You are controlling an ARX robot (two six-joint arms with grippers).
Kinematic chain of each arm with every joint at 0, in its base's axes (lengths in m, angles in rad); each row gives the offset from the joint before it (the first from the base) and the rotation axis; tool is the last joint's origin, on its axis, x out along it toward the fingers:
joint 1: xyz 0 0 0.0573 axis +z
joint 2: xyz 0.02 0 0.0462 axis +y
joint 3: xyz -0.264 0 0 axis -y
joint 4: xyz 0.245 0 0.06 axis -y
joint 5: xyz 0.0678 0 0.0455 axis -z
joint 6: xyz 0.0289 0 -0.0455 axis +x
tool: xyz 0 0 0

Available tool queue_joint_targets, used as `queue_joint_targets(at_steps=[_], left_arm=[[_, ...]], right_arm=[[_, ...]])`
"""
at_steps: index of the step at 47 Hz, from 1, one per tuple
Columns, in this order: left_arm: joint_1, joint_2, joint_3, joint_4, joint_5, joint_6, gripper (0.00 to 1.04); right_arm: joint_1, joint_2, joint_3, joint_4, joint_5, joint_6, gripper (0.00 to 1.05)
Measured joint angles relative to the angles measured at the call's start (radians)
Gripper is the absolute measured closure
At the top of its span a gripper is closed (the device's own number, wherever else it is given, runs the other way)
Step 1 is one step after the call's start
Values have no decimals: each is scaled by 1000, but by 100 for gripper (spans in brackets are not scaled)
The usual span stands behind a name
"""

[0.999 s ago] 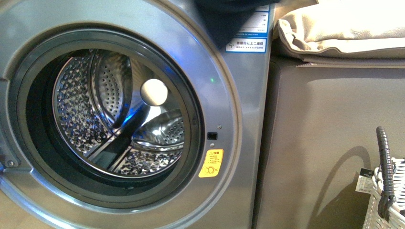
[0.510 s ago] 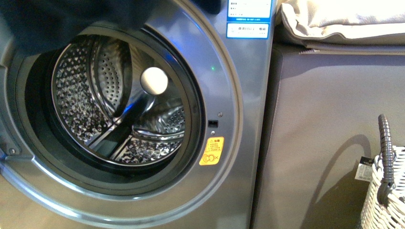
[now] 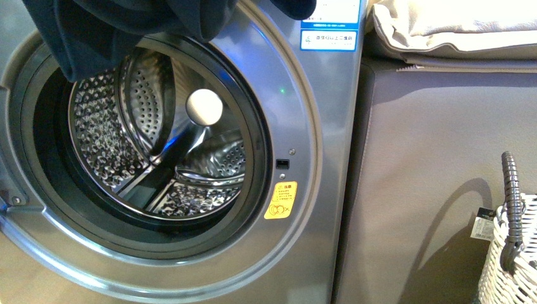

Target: Put clothes into washing machine

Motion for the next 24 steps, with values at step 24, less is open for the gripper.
queue_joint_targets(at_steps=[24], left_arm=[[218, 397, 163, 451, 575, -280, 7]], right_arm=[[0, 0, -1, 0, 0, 0, 92]])
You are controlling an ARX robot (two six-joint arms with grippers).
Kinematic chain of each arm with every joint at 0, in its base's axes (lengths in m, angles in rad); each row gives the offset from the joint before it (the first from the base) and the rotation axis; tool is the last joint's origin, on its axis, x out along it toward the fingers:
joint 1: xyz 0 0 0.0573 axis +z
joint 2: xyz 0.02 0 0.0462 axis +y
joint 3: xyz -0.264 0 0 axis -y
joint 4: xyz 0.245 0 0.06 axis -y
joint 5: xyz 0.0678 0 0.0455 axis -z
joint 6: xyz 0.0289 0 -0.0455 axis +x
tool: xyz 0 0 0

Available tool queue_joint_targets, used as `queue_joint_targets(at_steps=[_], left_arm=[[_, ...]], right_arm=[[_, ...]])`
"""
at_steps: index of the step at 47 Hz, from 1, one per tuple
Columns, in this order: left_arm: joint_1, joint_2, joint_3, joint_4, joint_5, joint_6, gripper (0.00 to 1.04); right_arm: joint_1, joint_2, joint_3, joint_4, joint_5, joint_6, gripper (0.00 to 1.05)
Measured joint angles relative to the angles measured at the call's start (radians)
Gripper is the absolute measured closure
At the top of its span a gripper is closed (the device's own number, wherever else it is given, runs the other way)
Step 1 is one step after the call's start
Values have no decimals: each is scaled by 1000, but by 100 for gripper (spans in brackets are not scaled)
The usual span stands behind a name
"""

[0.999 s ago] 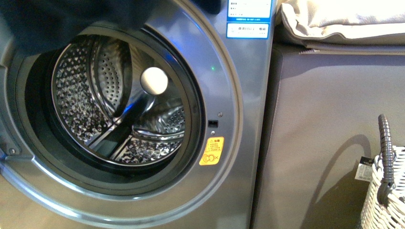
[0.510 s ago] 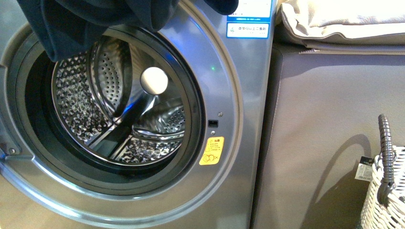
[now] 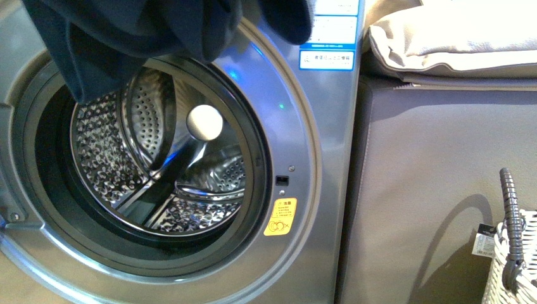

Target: Put clothes into washing machine

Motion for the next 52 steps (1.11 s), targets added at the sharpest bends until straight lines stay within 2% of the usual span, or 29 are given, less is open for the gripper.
queue_joint_targets(at_steps=[15, 20, 23, 27, 33, 44, 52], left_arm=[[13, 375, 272, 307, 198, -21, 7], [2, 518, 412, 463, 308, -86, 7], [-7, 598, 454, 586, 415, -124, 7], [-9, 678, 510, 695, 486, -185, 7], [-4, 753, 569, 858, 512, -273, 7], [51, 882, 737, 899, 480, -394, 7], [83, 982, 872, 838, 564, -428, 7]], right_arm=[[0, 0, 0, 0, 0, 0, 92], [0, 0, 0, 0, 0, 0, 92], [0, 0, 0, 0, 0, 0, 92], [0, 0, 0, 0, 0, 0, 92], [0, 0, 0, 0, 0, 0, 92], [0, 0, 0, 0, 0, 0, 92], [0, 0, 0, 0, 0, 0, 92]])
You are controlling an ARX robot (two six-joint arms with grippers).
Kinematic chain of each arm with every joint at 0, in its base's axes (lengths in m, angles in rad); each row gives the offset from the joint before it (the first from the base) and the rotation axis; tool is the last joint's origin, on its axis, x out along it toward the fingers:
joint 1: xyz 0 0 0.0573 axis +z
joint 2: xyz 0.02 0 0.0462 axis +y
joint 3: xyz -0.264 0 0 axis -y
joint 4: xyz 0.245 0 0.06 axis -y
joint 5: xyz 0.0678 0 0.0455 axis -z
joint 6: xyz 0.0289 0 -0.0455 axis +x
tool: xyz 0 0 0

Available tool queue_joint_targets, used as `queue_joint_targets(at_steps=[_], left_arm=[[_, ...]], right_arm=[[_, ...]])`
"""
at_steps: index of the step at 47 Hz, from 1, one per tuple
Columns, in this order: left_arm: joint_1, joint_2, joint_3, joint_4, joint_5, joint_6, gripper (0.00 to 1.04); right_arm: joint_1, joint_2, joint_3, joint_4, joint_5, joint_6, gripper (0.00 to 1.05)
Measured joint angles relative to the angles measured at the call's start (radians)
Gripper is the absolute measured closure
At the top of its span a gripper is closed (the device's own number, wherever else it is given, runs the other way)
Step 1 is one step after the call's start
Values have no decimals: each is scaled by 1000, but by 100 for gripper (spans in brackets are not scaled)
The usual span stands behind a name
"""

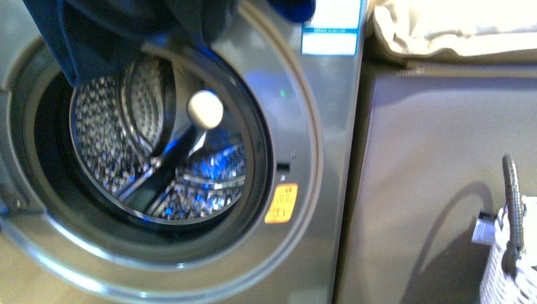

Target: Put clothes into washing machine

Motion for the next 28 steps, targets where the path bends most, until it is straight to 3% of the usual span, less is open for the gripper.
queue_joint_targets(at_steps=[8, 15, 23, 28], left_arm=[[-66, 75, 52, -84, 103, 4, 7], [-181, 69, 50, -169, 110, 76, 7], [-290, 51, 7, 11, 111, 16, 7], [-305, 51, 3, 85, 119, -32, 7]], right_arm=[[0, 0, 0, 0, 0, 0, 92], [0, 0, 0, 0, 0, 0, 92], [-1, 0, 0, 0, 0, 0, 92], [-1, 0, 0, 0, 0, 0, 92]])
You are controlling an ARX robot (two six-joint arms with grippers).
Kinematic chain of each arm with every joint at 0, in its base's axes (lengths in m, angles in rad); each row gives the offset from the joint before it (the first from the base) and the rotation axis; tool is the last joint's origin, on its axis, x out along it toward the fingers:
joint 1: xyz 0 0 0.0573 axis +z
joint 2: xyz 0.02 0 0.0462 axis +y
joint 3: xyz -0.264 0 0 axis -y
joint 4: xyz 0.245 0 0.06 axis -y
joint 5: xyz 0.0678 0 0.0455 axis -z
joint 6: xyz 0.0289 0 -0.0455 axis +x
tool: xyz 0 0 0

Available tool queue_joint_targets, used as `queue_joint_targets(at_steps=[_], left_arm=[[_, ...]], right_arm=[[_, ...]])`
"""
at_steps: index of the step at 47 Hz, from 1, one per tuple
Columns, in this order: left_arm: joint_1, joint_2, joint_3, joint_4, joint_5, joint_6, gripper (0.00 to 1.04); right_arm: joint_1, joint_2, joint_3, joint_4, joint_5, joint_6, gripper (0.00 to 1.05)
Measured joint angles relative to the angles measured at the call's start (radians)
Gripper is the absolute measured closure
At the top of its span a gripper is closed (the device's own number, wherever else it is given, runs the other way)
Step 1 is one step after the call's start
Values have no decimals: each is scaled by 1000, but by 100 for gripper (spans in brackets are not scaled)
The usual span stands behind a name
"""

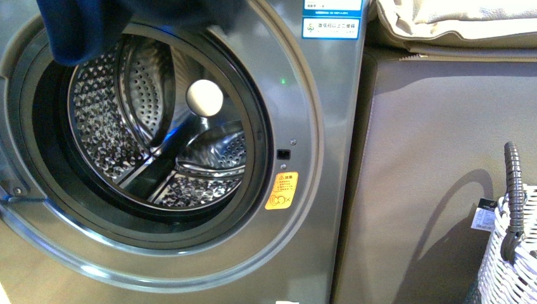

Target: Put clothes into washing machine

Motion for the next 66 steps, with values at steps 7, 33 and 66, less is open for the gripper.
queue_joint_targets(at_steps=[7, 33, 66], left_arm=[[-2, 0, 0, 22, 0, -7, 7], [3, 22, 0, 22, -8, -20, 7], [-351, -127, 21, -523, -646, 378, 7]], right_arm=[[0, -4, 0, 0, 0, 0, 92], [0, -5, 0, 1, 0, 0, 92], [-5, -15, 0, 8, 8, 0, 92]])
